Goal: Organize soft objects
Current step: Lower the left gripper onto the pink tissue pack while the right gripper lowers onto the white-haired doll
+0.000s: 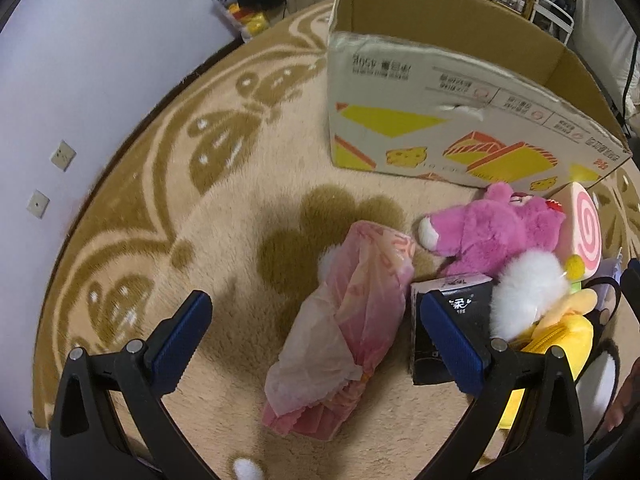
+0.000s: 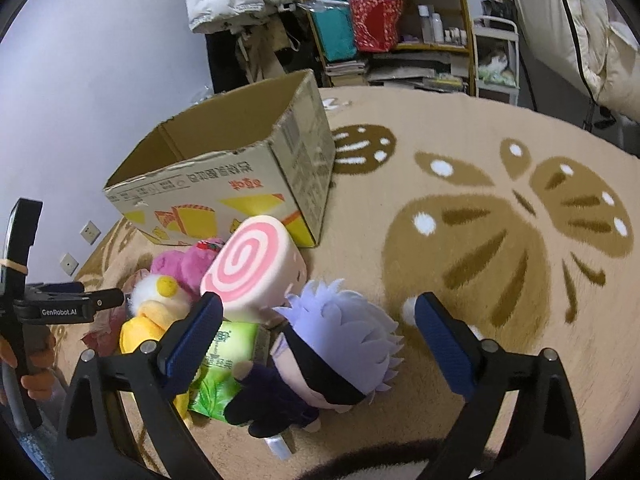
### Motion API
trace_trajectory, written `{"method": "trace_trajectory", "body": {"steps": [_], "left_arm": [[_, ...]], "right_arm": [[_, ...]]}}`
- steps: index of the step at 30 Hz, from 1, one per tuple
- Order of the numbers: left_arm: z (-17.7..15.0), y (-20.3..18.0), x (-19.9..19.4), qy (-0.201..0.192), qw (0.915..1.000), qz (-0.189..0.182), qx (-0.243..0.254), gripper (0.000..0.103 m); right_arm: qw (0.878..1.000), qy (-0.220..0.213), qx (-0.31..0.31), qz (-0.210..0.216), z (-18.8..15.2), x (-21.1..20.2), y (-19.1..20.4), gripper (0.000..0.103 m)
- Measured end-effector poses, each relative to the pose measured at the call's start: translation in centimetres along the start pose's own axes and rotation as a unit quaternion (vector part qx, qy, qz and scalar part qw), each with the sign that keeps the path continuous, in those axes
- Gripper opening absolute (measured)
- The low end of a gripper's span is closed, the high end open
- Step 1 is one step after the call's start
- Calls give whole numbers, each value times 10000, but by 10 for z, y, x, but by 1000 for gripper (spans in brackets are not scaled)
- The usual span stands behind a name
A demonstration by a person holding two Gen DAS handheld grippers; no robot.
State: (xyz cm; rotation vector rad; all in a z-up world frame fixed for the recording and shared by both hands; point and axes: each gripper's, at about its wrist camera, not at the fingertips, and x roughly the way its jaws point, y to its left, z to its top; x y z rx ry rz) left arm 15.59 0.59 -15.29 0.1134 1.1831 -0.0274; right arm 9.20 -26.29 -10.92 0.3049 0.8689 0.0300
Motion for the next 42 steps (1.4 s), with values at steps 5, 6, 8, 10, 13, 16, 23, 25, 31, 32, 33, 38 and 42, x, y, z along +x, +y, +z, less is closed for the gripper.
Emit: {"method": "trace_trajectory", "body": {"steps": [5, 6, 8, 10, 13, 16, 23, 25, 31, 32, 33, 38, 42], "left_arm": [[0, 0, 10, 101, 9999, -42, -53, 103], [0, 1, 12, 126, 9999, -44, -103, 103], [0, 5, 17, 206, 9995, -79, -246, 103], [0, 9, 21, 277, 9989, -128, -368, 103], [-1, 10, 23, 325, 9987, -99, -383, 103], [-3, 8, 29, 454, 9984, -59, -317, 103], [-3, 7, 39, 517, 9980, -25, -350, 103], [-2, 9, 42, 520, 9978, -47, -408, 103], [-2, 10, 45, 447, 9980, -5, -438, 103], [-1, 9, 45, 435, 9981, 6, -433, 103], [-3, 9, 43, 421, 9982, 21, -424, 103], [-5, 8, 41, 377, 9984, 10, -410, 99], [-8, 5, 37, 350, 9986, -14, -384, 94]], "right_arm": [[9997, 182, 161, -69, -2, 6, -6, 97], [9995, 230, 186, -70, -2, 8, -7, 95], [9992, 310, 245, -72, -3, 11, -9, 94], [9990, 344, 285, -60, -3, 12, -9, 93], [9987, 409, 307, -38, -4, 15, -10, 89], [9985, 477, 279, -41, -5, 17, -9, 88], [9985, 512, 191, -45, -7, 19, -6, 84], [9982, 562, 183, -46, -7, 21, -6, 80], [9981, 582, 195, -40, -8, 22, -6, 80], [9980, 593, 199, -45, -8, 22, -6, 80], [9980, 604, 195, -56, -8, 22, -5, 80], [9974, 688, 192, -74, -8, 29, -5, 80], [9970, 742, 177, -90, -8, 35, -5, 74]]}}
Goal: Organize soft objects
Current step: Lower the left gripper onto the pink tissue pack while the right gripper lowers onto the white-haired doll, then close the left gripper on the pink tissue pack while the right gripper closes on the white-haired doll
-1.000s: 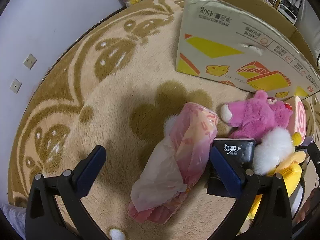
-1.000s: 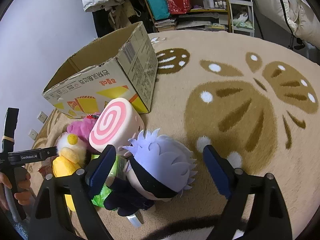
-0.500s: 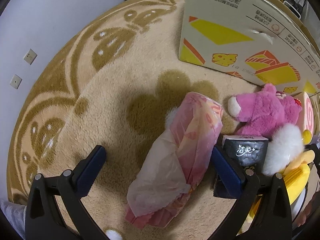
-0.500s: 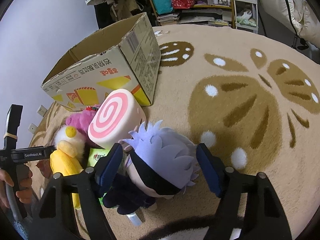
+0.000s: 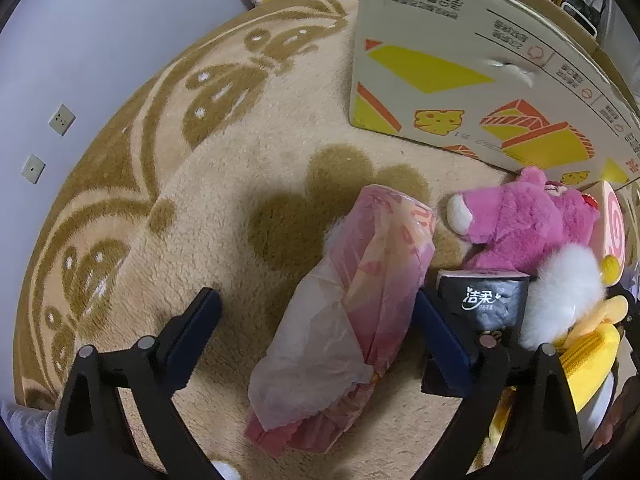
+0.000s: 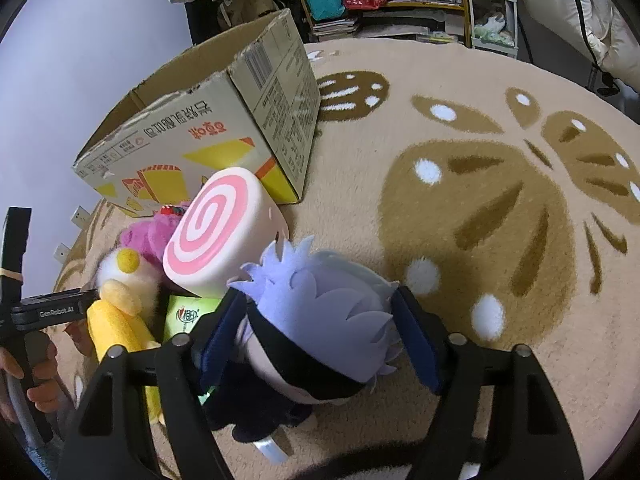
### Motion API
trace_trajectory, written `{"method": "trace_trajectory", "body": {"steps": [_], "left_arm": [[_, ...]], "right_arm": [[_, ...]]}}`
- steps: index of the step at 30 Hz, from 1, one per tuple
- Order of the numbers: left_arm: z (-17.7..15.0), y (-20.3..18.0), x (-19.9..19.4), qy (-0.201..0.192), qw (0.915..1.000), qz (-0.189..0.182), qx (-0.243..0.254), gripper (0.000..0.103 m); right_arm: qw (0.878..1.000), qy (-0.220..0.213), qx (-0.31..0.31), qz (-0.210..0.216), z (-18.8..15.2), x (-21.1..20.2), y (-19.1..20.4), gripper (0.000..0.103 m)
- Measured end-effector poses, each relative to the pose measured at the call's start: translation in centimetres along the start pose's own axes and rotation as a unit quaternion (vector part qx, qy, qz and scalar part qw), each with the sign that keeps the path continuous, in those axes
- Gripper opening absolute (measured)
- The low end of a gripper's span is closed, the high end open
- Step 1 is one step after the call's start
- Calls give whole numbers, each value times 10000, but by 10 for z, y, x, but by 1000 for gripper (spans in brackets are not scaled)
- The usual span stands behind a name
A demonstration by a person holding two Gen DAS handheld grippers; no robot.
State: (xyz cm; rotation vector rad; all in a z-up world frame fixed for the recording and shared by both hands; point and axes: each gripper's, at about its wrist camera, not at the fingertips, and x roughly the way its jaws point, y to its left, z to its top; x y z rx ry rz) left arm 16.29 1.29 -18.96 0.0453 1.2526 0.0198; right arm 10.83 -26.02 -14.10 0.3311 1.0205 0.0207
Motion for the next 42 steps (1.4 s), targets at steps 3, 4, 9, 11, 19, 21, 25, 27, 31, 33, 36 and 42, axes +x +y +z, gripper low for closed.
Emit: {"method": "trace_trajectory", "body": {"steps": [3, 4, 9, 11, 19, 21, 25, 27, 31, 33, 36, 42], "left_arm": [[-2, -2, -2, -41, 10000, 9, 60, 90], [-2, -3, -3, -56, 10000, 19, 80, 88], [-4, -6, -5, -156, 9996, 179, 181, 72], [-4, -7, -6, -190, 9993, 220, 243, 65], [-6, -14, -10, -313, 9983, 273, 407, 47], [-6, -15, -11, -332, 9982, 283, 411, 46], [-5, -12, -13, -366, 9984, 269, 331, 45], [-8, -11, -17, -384, 9985, 262, 283, 45], [-7, -7, -21, -449, 9984, 279, 202, 44], [-6, -5, -23, -481, 9984, 252, 159, 43], [-6, -3, -23, -448, 9980, 400, 187, 37], [-6, 7, -36, -596, 9980, 187, -68, 22]], "right_arm": [[10000, 8, -32, 13, 0, 3, 1, 73], [10000, -1, -55, 4, 0, 3, 1, 72], [9999, -58, -130, -36, -2, 1, 3, 71], [9999, -84, -137, -43, -1, 0, 3, 71], [9997, -225, -127, -1, -1, -7, 2, 70], [9995, -285, -132, 20, 0, -9, 2, 70], [9989, -428, -165, 73, 1, -15, 4, 70], [9986, -490, -188, 102, 1, -18, 6, 70], [9982, -537, -235, 122, 1, -22, 8, 70], [9980, -561, -272, 121, 0, -24, 9, 70], [9975, -607, -341, 90, -1, -28, 13, 70], [9964, -718, -432, 91, -4, -39, 18, 70]]}}
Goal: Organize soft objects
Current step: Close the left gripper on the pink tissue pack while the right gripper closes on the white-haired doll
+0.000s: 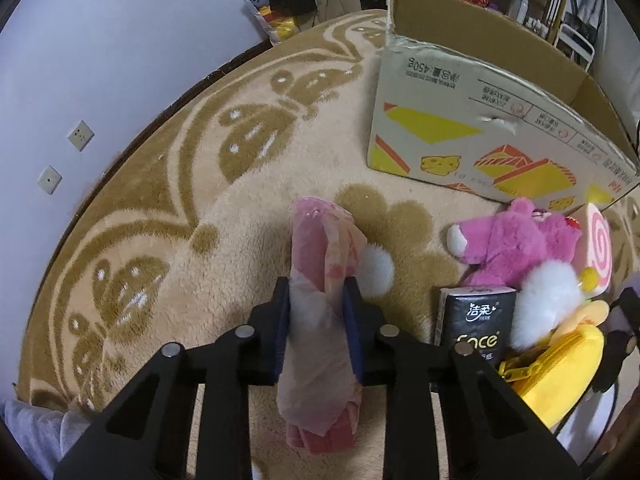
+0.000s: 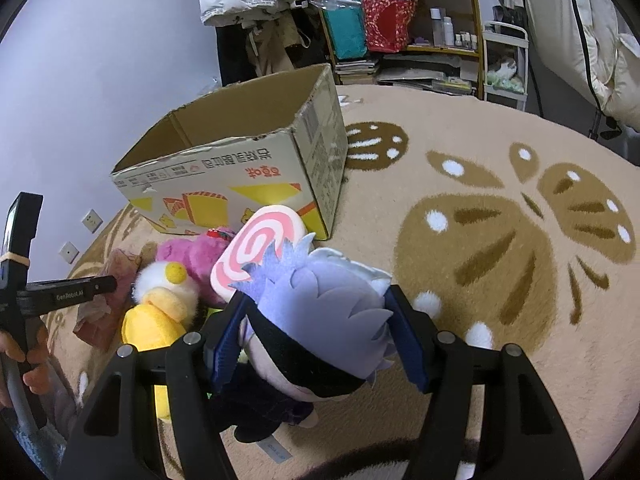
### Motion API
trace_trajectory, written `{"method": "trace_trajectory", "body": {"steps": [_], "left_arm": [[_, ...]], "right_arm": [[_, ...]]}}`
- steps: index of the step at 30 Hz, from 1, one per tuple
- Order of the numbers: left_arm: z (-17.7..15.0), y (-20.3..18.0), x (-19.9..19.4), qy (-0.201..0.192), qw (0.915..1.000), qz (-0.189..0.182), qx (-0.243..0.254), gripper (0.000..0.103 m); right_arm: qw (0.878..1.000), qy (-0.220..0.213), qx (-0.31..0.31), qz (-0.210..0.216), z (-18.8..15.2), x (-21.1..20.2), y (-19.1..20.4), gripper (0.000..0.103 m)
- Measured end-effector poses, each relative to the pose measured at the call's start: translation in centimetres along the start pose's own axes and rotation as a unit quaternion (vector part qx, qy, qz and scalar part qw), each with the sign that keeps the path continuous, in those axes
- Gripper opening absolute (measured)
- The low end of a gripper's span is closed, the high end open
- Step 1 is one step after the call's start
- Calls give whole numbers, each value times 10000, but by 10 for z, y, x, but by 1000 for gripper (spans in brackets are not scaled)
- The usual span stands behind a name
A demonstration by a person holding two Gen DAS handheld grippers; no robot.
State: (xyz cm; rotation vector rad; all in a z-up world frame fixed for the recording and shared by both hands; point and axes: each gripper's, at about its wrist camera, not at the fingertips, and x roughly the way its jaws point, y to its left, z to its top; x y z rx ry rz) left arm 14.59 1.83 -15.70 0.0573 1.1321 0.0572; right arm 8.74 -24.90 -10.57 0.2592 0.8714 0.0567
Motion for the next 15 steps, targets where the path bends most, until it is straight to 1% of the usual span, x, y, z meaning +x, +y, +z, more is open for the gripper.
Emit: {"method": "trace_trajectory", "body": {"steps": [5, 9, 12, 15], "left_arm": [[1, 5, 3, 128, 9994, -253, -214, 22], [1, 11, 4, 160, 9979, -423, -460, 23], [1, 14, 5, 253, 9953, -680, -646, 25], [0, 7, 8, 275, 9970, -554, -463, 26]], "right_arm": [[9999, 2, -103, -33, 0, -4, 5, 70], [9999, -52, -140, -25, 0, -7, 8, 70], [9999, -62, -140, 3, 0, -9, 9, 70], [9999, -59, -161, 7, 0, -9, 10, 70]]}}
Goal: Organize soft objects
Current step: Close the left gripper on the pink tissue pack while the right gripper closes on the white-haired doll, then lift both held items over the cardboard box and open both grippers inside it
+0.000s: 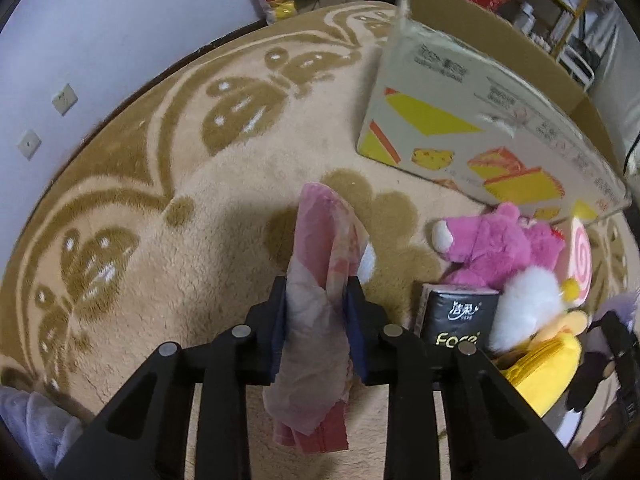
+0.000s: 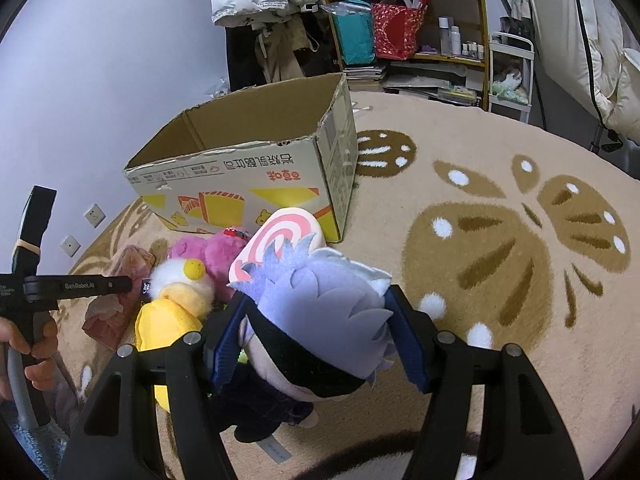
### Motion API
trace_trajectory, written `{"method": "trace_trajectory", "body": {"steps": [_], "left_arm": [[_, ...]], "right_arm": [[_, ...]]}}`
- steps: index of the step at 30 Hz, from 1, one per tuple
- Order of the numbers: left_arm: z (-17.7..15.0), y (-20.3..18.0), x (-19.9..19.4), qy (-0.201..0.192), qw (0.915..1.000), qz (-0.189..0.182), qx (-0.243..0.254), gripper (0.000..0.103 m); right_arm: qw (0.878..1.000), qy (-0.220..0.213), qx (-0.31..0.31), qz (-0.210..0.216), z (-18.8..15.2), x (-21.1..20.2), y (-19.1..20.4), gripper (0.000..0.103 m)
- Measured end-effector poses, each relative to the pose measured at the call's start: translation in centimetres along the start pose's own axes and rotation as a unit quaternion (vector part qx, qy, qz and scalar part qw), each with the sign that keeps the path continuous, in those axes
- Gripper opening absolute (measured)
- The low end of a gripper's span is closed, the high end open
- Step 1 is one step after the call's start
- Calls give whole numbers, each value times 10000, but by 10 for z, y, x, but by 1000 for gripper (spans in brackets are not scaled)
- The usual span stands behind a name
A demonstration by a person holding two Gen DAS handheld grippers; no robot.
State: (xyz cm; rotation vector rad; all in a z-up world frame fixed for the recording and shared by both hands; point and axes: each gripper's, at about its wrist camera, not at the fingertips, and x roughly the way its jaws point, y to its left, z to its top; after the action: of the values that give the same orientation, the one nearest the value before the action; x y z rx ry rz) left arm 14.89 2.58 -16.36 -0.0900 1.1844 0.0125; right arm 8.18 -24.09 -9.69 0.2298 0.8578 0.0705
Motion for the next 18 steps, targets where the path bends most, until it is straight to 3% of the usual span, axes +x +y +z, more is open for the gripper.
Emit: {"method": "trace_trajectory", "body": {"steps": [4, 8, 12, 18], "left_arm": [[-4, -12, -2, -117, 9992, 131, 367, 16], [-5, -19, -13, -363, 9966, 427, 600, 13], [-4, -15, -20, -468, 9968, 416, 502, 13], [-2, -14, -48, -964, 9934, 435, 449, 13]], "right_arm": [[10000, 1, -3, -14, 0, 1, 0, 70], [10000, -40, 28, -61, -2, 0, -2, 70], [9998, -133, 105, -94, 0, -3, -6, 70], [9995, -261, 120, -104, 4, -8, -8, 70]]}}
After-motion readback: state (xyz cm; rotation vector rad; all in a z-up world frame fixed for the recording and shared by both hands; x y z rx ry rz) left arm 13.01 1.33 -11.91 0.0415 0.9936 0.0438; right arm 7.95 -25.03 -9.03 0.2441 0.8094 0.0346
